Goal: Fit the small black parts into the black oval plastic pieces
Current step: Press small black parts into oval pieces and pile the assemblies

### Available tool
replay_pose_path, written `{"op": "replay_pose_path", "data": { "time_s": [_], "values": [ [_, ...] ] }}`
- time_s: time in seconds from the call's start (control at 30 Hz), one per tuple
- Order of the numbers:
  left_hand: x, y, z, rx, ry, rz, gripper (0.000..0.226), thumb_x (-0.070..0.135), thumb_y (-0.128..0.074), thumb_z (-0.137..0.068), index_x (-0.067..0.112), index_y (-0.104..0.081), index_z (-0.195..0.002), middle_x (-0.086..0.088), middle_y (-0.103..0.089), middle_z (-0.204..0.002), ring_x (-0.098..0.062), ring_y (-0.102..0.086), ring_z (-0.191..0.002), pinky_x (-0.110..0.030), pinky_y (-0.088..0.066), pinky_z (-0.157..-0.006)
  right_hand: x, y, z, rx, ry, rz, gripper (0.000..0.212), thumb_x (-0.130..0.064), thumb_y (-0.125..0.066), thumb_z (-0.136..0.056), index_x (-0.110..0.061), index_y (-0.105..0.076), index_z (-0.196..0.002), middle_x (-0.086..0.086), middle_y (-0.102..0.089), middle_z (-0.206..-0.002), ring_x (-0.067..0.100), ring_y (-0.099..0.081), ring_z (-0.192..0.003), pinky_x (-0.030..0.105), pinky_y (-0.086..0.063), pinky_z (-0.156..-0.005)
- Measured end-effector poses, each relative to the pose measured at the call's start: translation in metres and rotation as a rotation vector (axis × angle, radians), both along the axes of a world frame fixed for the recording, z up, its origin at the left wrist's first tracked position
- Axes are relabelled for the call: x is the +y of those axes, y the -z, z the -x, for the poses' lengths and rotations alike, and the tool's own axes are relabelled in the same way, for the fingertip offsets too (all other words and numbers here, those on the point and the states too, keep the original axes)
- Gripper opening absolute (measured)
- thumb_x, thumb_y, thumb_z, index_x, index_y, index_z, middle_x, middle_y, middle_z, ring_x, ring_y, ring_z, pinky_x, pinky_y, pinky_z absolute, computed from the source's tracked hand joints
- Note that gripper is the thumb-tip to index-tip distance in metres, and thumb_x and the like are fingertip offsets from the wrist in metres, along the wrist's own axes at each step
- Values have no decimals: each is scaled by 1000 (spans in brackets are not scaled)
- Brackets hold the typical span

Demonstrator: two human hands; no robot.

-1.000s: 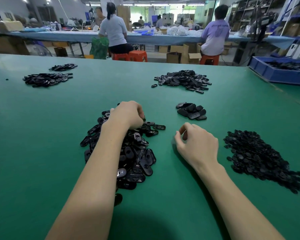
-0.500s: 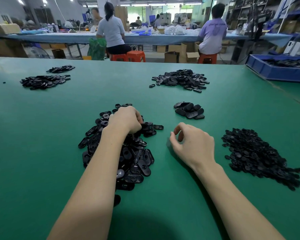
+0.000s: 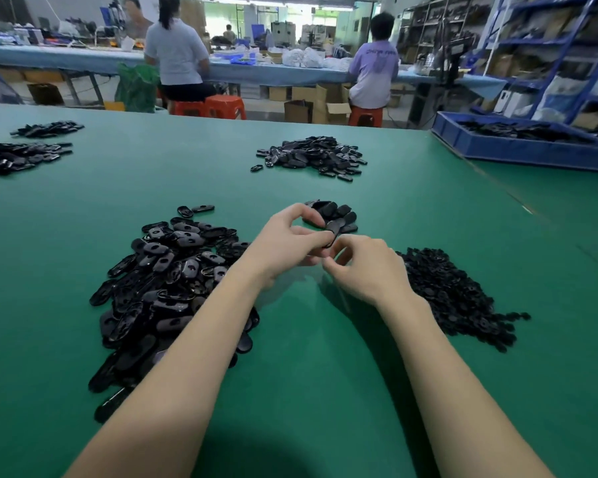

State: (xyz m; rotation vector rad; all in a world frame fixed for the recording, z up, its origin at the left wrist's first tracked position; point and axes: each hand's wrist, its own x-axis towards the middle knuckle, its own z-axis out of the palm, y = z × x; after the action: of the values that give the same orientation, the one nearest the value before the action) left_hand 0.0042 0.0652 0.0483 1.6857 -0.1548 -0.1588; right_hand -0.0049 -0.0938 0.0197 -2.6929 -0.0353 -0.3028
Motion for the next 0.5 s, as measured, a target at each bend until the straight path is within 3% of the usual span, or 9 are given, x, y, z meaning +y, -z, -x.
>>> {"op": "replay_pose_path", "data": {
  "time_s": [0.13,0.33,0.5],
  "values": [
    [-25,12,5,57,16,97,12,8,-73,-89,13,-64,-96,-5,-73,-74,-12,-68,-68,-18,-52,-60,-40,-15,0,172,31,9,15,-52,-65,-88,-37,-69,-88,-14,-73,-97,16,-66,-94,29,-46,-75],
    [-43,26,11,127,37,64,14,5,-74,-87,8,-68,-100,-5,-72,-72,-9,-59,-55,-19,-53,-60,-75,-23,3,203,130,12,8,-41,-66,-88,-39,-70,-82,-18,-71,-91,16,-64,-93,28,-44,-75],
    [-45,30,11,148,39,31,18,6,-75,-86,4,-69,-103,-2,-73,-69,-15,-60,-67,-24,-55,-71,-93,-23,6,294,136,-10,5,-37,-72,-84,-40,-76,-83,-24,-71,-85,9,-65,-94,29,-49,-79]
  ]
}}
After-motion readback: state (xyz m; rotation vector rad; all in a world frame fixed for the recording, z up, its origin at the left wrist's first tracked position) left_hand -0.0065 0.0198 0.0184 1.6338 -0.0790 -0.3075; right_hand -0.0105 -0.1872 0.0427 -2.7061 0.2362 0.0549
